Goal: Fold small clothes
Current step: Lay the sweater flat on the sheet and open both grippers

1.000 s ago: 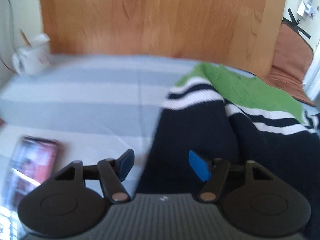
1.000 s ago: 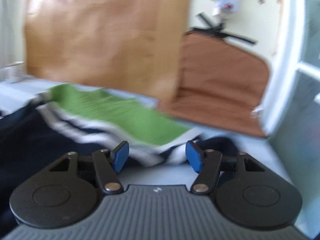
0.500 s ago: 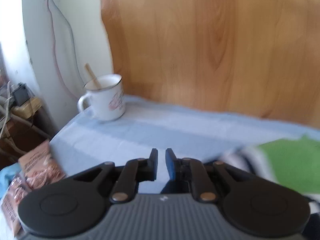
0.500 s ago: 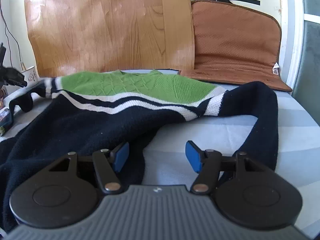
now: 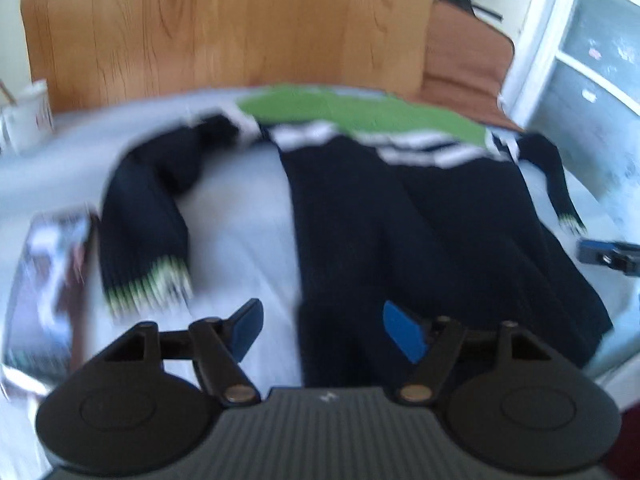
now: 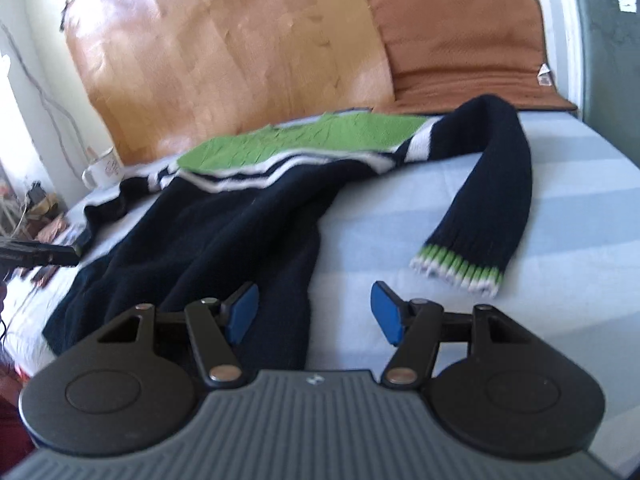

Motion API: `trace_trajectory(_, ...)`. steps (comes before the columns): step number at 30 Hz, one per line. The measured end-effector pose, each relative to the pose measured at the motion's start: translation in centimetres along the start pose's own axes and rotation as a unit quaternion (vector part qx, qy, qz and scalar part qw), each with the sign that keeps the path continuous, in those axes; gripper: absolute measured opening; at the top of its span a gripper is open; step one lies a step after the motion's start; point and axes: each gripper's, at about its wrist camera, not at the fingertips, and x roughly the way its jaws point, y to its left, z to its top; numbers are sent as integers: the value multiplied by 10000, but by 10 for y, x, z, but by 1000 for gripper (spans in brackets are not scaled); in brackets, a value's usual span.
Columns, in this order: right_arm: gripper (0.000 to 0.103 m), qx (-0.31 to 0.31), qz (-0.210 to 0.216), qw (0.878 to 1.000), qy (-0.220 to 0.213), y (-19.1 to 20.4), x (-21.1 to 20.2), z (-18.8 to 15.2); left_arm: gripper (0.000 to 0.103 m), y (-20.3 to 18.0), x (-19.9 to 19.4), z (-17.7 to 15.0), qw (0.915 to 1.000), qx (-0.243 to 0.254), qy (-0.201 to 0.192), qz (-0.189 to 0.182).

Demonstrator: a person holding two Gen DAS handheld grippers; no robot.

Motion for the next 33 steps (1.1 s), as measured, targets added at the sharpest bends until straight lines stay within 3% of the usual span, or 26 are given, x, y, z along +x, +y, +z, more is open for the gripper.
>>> trace_trajectory(1, 60, -16, 53, 9999, 86, 3, 3, -4, 68, -5, 0, -8, 9999, -33, 95, 38)
trace_trajectory(2, 49, -49, 129, 9997, 193, 8, 7, -8, 63, -5, 2, -15, 9998, -95, 190, 13)
trace_trajectory(3, 32, -126, 161, 9996, 218, 13, 10, -13, 62, -8, 0, -20, 9998, -130, 158, 26)
trace_trajectory(4, 24, -269, 84, 9995, 161, 19, 10, -17, 45, -11, -3, -24, 9999, -96, 107, 55)
trace_trajectory(5, 11, -323, 22, 9994, 131, 22, 9, -18, 19, -17, -5, -27, 9998, -9, 89, 153)
trace_trajectory(6, 9, -272, 4, 9996, 83, 22, 6, -18, 11, -22, -8, -29, 9996, 19, 117, 237)
trace_trajectory(11, 7, -234, -577, 9970, -458, 4, -46, -9, 10, -15, -40, -31, 9999, -89, 93, -110)
trace_trajectory(13, 7, -127, -587, 9967, -540, -9, -69, -11, 10, -14, -50, -34, 9994, -33, 116, -320)
trace_trajectory(15, 7, -93, -712, 9960, -525, -14, -75, -20, 12, -20, -51, -43, 9993, 24, 247, -272)
trace_trajectory(18, 10, 252, -717, 9971, -103, -31, -49, -31, 19, -21, -33, -54, 9977, 90, 673, -85)
trace_trajectory(20, 14, 540, -825, 9951, 40, -42, -36, -31, 24, -18, -38, -54, 9979, 71, 635, -39)
trace_trajectory(23, 23, 1115, -775, 9898, -434, -67, -42, -16, 32, -12, -58, -39, 9998, -17, 101, 144)
trace_trajectory(27, 45, 1622, -917, 9779, -945, -90, -34, 7, 36, -12, -68, -5, 9976, -144, -622, 258)
trace_trajectory(29, 53, 1731, -974, 9748, -1018, -97, -19, 17, 43, -15, -61, 12, 9959, -216, -854, 196)
trace_trajectory(30, 60, 1764, -1008, 9739, -1016, -99, -10, 22, 43, -18, -54, 21, 9952, -241, -943, 123)
trace_trajectory(33, 68, 1669, -1176, 9743, -956, -106, 13, 33, 44, -24, -21, 44, 9943, -349, -1000, -123)
